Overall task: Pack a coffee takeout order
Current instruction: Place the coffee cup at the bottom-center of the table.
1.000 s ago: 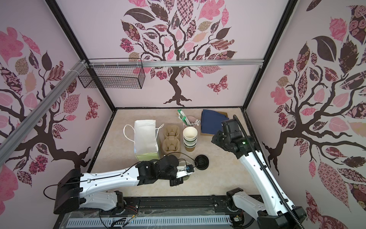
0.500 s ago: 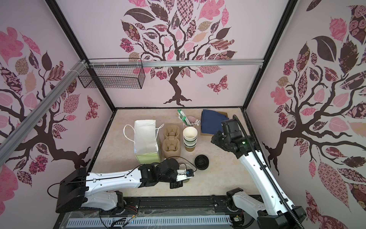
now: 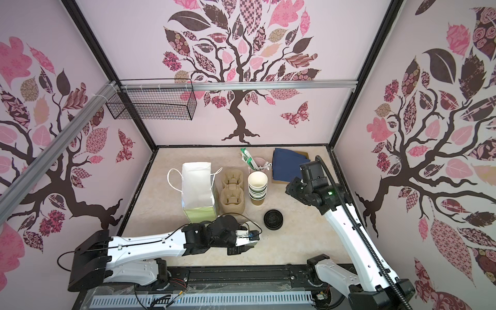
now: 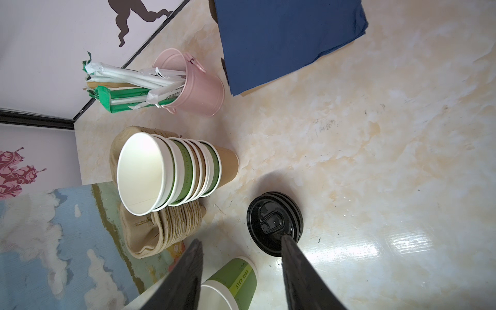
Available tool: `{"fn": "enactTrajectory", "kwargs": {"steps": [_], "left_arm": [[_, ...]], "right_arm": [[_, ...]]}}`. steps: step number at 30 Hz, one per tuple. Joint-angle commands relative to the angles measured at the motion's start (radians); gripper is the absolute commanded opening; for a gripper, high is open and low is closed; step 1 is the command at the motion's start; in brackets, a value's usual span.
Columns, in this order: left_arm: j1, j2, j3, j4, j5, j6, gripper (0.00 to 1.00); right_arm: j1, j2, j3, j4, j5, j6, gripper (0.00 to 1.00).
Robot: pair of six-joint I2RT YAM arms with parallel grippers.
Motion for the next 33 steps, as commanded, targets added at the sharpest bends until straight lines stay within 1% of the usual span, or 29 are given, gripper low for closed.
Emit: {"fn": "enactTrajectory", "kwargs": {"steps": [1,3,5,7,9,10,13,16,20,21,24,28,30,33], "left_arm": [[-0.004,-0.123,0.063,-0.016,-0.019,-0.028,0.52],[0.002,-0.181,0.112,-0.012,-0.063,-0.074,0.55],[0.018,-0.212,0.162,0.006,-0.144,-0.148,0.58],[0.039,-0.221,0.206,0.022,-0.267,-0.244,0.59],[0.053,-0.212,0.226,0.033,-0.347,-0.296,0.59],[0.053,-0.205,0.224,0.049,-0.373,-0.301,0.59],[0.053,-0.183,0.211,0.104,-0.400,-0.316,0.59],[0.054,-0.163,0.209,0.153,-0.413,-0.349,0.59],[0.053,-0.139,0.215,0.191,-0.402,-0.359,0.59],[0.053,-0.137,0.215,0.195,-0.396,-0.357,0.59],[0.054,-0.144,0.204,0.209,-0.388,-0.345,0.60],[0.055,-0.165,0.191,0.216,-0.386,-0.330,0.60],[0.055,-0.170,0.186,0.218,-0.389,-0.326,0.60],[0.055,-0.168,0.181,0.230,-0.392,-0.327,0.60]], "right_arm": [[0.005,-0.005,0.002,-0.036,0.004,-0.007,0.51],[0.005,-0.004,-0.014,-0.039,-0.002,-0.014,0.51],[0.005,0.006,-0.045,-0.036,-0.034,-0.025,0.51],[0.006,0.030,-0.112,-0.017,-0.099,-0.046,0.52],[0.006,0.060,-0.184,-0.001,-0.144,-0.057,0.52],[0.006,0.075,-0.216,0.003,-0.162,-0.058,0.52],[0.007,0.093,-0.290,0.019,-0.188,-0.058,0.52],[0.005,0.094,-0.335,0.048,-0.175,-0.057,0.52],[0.024,0.146,-0.349,0.085,-0.170,-0.078,0.52],[0.046,0.168,-0.341,0.091,-0.157,-0.092,0.52],[0.131,0.251,-0.282,0.056,-0.018,-0.109,0.52],[0.155,0.301,-0.249,0.033,0.112,-0.098,0.50],[0.154,0.307,-0.246,0.038,0.137,-0.104,0.50],[0.155,0.337,-0.245,0.058,0.113,-0.124,0.47]]}}
